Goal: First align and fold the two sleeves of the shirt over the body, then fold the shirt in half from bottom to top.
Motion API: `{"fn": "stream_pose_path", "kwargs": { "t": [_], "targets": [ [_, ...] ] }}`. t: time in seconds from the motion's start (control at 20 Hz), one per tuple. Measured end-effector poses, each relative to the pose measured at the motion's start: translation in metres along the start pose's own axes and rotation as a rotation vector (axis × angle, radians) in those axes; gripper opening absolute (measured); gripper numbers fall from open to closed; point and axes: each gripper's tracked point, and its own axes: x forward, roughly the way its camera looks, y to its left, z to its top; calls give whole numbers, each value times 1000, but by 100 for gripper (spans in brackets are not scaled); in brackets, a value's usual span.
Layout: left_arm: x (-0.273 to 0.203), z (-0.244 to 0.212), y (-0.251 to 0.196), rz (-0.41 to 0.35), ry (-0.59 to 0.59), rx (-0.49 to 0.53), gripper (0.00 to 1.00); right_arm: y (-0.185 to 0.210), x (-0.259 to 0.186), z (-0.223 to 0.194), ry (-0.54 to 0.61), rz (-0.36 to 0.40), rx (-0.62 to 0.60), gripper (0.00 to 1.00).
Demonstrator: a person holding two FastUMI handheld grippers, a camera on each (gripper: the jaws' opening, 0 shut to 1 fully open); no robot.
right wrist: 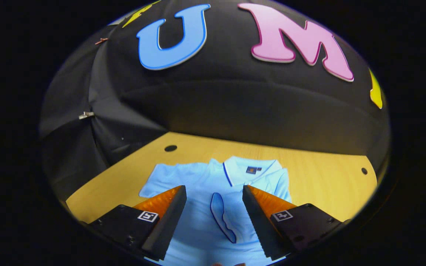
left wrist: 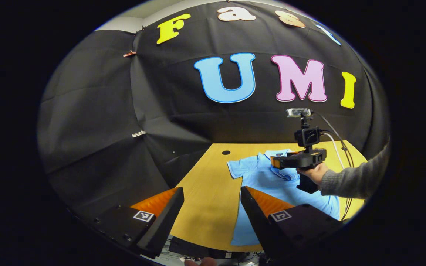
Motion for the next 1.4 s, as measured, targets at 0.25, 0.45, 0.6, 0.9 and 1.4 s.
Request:
{"fn": "stream_pose_path", "kwargs": {
  "t": [0.25,0.45,0.6,0.9,1.4],
  "targets": [
    [48,13,-21,-54,-19,21,98,-2,-82,60,-152,25,-5,96],
    [94,35,-50,-117,-55,39,98,-12,-152,100,-248,22,35,95],
    [139,43,-75,-156,-45,28,98,-25,-186,100,-254,10,45,95],
    [269,10,-100,-139,162,24,98,-76,-231,85,-238,-71,29,95],
    [415,-68,-95,-52,454,8,98,-138,-260,45,-149,-179,91,95]
  ]
}}
